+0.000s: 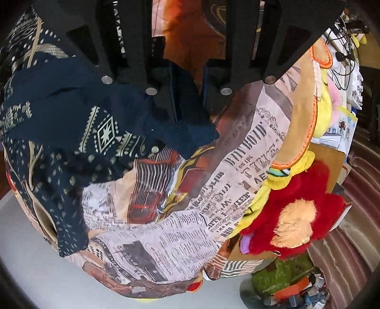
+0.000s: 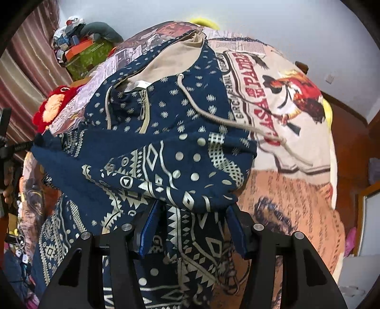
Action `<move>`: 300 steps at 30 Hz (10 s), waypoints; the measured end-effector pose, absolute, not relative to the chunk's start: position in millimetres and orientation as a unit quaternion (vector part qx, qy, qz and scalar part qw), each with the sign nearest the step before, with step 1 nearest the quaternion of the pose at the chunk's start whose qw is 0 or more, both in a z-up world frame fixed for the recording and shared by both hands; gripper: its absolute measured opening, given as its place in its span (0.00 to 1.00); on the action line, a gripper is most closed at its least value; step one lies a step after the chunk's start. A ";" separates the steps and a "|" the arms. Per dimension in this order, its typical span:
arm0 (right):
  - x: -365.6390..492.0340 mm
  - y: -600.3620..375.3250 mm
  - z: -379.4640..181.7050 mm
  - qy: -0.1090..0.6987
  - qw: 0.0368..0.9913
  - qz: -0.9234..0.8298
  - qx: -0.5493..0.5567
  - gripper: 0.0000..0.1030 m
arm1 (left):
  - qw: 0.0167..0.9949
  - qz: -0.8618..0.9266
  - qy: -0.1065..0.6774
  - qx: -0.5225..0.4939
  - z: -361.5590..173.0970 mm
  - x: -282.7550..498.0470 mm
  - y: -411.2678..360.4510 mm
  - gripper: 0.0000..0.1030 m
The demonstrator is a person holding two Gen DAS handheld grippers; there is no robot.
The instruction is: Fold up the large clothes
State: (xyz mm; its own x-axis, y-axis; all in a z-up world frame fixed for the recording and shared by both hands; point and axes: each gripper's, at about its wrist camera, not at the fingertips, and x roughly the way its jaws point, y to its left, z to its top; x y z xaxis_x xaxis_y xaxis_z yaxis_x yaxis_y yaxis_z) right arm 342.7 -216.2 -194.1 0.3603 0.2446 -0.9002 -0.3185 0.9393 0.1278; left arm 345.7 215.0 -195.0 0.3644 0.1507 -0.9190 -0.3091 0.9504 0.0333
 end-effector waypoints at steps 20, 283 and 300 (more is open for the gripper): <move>353.6 -246.3 -169.0 0.518 0.841 0.152 -0.036 0.51 | 0.853 0.111 0.508 -0.049 -140.9 355.5 220.9 0.43; 223.5 -204.2 -185.2 0.552 0.789 0.267 0.035 0.49 | 0.808 -0.148 0.554 -0.135 -175.0 333.4 -0.2 0.03; 229.2 -203.3 -198.1 0.563 0.783 0.264 0.026 0.08 | 0.815 -0.058 0.575 -0.045 -212.7 244.1 53.6 0.01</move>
State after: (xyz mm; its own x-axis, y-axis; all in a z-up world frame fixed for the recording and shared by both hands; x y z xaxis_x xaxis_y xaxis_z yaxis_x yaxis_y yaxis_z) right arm 229.2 -203.3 -198.1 0.2266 0.4419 -0.8680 -0.3842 0.8595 0.3372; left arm 244.1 53.6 -212.7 0.3312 -0.1461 -0.9322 0.0433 0.9892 -0.1397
